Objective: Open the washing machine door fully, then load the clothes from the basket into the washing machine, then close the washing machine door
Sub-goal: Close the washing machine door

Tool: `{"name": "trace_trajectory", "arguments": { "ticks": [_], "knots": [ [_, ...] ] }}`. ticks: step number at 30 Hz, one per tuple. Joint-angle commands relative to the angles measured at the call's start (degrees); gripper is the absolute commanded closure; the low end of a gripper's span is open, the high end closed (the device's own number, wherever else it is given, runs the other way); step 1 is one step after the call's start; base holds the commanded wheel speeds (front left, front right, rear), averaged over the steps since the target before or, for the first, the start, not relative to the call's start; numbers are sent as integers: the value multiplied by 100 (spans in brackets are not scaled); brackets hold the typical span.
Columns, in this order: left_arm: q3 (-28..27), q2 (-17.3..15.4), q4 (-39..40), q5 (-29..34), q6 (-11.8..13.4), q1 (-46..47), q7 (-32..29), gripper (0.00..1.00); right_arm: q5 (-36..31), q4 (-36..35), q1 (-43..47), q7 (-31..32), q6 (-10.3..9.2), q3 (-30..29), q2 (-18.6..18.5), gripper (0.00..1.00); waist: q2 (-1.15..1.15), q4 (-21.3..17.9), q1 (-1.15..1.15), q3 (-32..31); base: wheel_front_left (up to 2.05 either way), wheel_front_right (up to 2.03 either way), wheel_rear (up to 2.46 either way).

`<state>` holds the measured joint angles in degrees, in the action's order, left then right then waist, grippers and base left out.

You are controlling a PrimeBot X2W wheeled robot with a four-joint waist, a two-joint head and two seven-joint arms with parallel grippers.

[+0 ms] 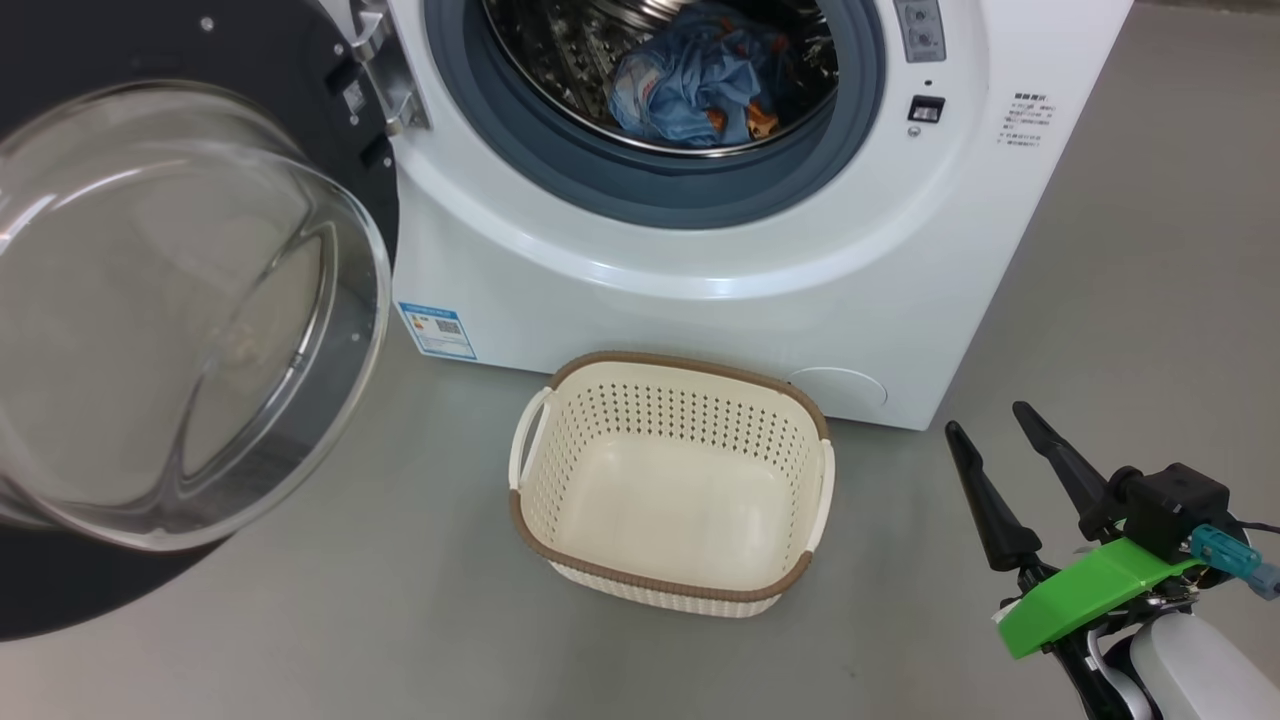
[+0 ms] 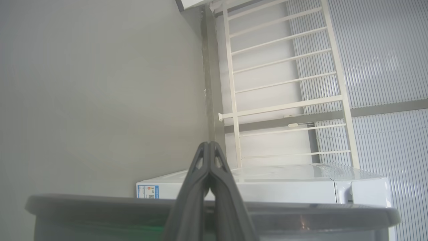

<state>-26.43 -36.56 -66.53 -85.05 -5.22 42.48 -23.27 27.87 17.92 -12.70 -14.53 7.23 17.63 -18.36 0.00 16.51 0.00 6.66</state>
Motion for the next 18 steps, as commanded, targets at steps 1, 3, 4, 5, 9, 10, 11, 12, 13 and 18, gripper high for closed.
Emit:
{"name": "trace_trajectory", "arguments": {
  "ticks": [1,3,4,5,9,10,11,12,13,18],
  "knots": [
    [78,-264,122,111,-26,11,-326,100,12,-101,-80,-47,25,77,-28,0,0,30,0,-78,0,0,0],
    [169,-247,152,141,-45,-30,-589,100,25,-92,-56,-47,25,86,0,0,0,49,0,-137,0,0,0],
    [206,-246,175,149,-57,-53,-719,100,32,-84,-48,-47,25,92,12,0,0,57,0,-162,0,0,0],
    [206,-246,175,149,-57,-53,-719,100,32,-84,-48,-47,25,92,12,0,0,57,0,-162,0,0,0],
    [398,-203,382,199,-136,-202,-1278,100,50,-68,5,-47,25,99,64,0,0,95,0,-273,0,0,0],
    [432,-184,433,202,-149,-247,-1393,100,53,-63,23,-47,25,98,79,0,0,109,0,-307,0,0,0],
    [457,-172,479,198,-158,-294,-1508,100,57,-60,42,-47,25,103,98,0,0,117,0,-337,0,0,0],
    [478,-169,523,194,-165,-340,-1611,100,65,-54,48,-47,25,110,111,0,0,123,0,-364,0,0,0],
    [495,-171,565,192,-170,-385,-1700,100,75,-49,56,-47,25,112,122,0,0,132,0,-394,0,0,0],
    [592,-39,881,148,-185,-613,-2147,100,98,-19,164,-47,25,92,195,0,0,195,0,-567,0,0,0]
  ]
}}
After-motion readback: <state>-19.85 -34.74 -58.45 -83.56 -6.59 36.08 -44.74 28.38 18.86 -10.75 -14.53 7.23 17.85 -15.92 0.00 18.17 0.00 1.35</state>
